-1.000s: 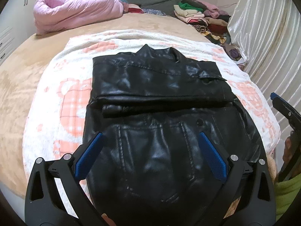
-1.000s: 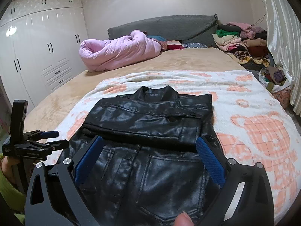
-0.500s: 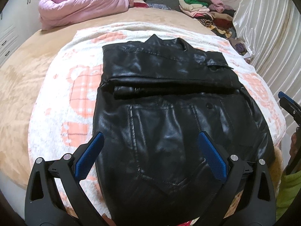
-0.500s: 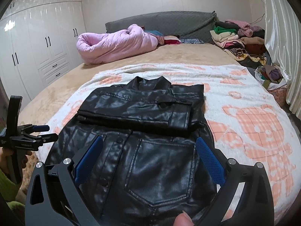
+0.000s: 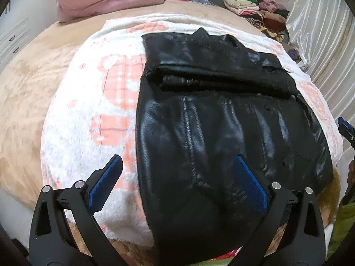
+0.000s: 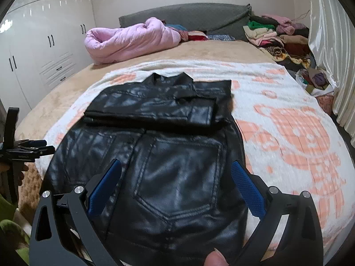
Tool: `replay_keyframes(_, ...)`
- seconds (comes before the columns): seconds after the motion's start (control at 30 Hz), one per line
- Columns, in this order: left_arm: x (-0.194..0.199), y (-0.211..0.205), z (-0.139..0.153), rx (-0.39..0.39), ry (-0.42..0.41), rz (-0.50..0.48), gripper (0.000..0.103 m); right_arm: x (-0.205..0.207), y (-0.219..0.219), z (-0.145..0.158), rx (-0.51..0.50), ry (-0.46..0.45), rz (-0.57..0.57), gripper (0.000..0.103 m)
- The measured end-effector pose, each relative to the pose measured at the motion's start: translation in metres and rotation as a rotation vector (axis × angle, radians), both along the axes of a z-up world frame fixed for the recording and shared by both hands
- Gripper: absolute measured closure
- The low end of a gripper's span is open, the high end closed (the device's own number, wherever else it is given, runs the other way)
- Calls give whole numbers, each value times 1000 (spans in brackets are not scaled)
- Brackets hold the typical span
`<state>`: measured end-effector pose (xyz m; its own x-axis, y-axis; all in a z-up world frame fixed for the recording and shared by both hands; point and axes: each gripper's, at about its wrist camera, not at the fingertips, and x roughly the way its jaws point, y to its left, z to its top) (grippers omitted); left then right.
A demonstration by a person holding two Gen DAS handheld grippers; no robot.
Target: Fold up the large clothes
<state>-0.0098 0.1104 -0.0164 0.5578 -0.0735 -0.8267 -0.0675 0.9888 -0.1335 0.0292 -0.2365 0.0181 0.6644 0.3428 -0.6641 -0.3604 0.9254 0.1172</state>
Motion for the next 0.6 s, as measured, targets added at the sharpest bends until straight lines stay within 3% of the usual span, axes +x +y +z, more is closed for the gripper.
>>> replay_keyframes(0.3, -19, 0, -11, 21, 24, -44, 10, -9, -17, -23, -26, 67, -28, 5)
replay_keyframes(0.6, -34, 13, -30, -11, 94, -13, 10, -21, -30, -49, -36, 155, -17, 5)
